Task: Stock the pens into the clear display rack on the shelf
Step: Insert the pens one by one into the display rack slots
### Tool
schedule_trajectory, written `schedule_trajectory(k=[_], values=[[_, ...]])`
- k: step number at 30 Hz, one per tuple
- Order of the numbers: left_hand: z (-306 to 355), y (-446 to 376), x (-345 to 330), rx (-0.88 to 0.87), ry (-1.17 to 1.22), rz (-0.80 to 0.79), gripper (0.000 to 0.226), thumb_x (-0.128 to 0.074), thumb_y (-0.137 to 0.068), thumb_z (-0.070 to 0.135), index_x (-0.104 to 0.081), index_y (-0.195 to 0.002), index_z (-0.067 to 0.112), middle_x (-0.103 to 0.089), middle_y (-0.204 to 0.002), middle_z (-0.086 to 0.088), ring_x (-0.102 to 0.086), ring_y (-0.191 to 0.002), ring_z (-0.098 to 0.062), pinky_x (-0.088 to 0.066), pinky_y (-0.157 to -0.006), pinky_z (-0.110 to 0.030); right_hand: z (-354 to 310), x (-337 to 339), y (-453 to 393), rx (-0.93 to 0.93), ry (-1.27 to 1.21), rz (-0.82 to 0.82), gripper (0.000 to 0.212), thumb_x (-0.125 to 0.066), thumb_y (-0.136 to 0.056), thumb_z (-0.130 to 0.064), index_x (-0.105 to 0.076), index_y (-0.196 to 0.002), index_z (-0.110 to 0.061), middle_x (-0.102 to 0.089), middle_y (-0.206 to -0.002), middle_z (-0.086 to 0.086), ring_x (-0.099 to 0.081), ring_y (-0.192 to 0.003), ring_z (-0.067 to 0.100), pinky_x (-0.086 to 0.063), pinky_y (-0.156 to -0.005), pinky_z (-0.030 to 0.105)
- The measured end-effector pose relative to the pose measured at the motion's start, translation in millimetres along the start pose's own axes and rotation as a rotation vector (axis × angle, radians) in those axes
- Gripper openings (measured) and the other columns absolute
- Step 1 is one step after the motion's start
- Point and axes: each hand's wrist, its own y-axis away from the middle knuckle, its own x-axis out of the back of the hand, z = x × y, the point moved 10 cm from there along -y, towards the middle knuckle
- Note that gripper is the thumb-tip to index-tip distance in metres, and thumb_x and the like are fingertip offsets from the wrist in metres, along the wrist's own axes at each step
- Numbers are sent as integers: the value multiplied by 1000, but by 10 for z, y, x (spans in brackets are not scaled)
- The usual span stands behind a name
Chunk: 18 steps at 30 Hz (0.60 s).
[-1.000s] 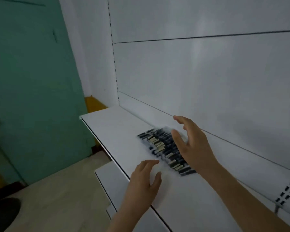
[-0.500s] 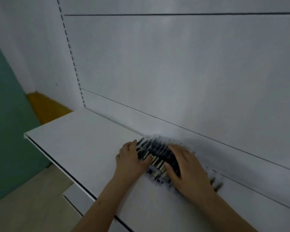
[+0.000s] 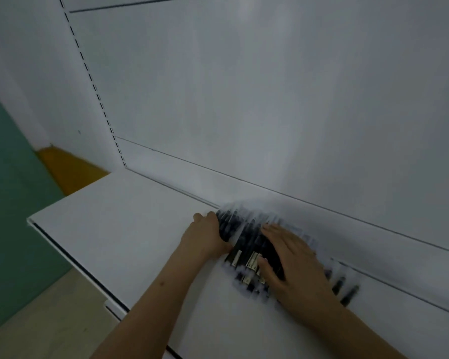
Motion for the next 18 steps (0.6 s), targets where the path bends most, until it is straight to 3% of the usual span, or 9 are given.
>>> schedule_trajectory(k=[3, 6, 12, 18], values=[[51, -9, 79, 17, -105, 74, 49, -73, -75, 33, -44, -108, 11, -55, -108, -9, -59, -93, -25, -46, -67, -31, 8, -27, 11, 7, -2, -4, 62, -29, -96, -60, -29, -151, -33, -29, -154, -19, -15, -137, -8, -6, -117, 19], [58, -18, 161, 22, -117, 176, 37, -67, -78, 27, -46, -104, 11, -62, -102, -6, -62, -92, -24, -41, -64, -28, 13, -32, 18, 12, 2, -9, 64, -25, -95, -63, -27, -152, -34, -25, -150, -26, -15, -140, -7, -3, -116, 17], [-187, -1, 177, -7, 330, 126, 26, -69, -73, 26, -53, -89, 14, -61, -81, -2, -60, -75, -17, -44, -59, -26, 28, -14, 35, 1, -7, -8, 60, -30, -99, -59, -25, -153, -35, -26, -156, -19, -14, -139, -7, -4, -117, 19], [-294, 207, 181, -53, 611, 206, 18, -71, -77, 21, -55, -87, 22, -65, -80, 1, -63, -70, -14, -47, -58, -26, 2, 35, 58, 4, -49, -13, 69, -12, -94, -71, -20, -154, -38, -17, -153, -26, -9, -141, -8, 0, -116, 17]])
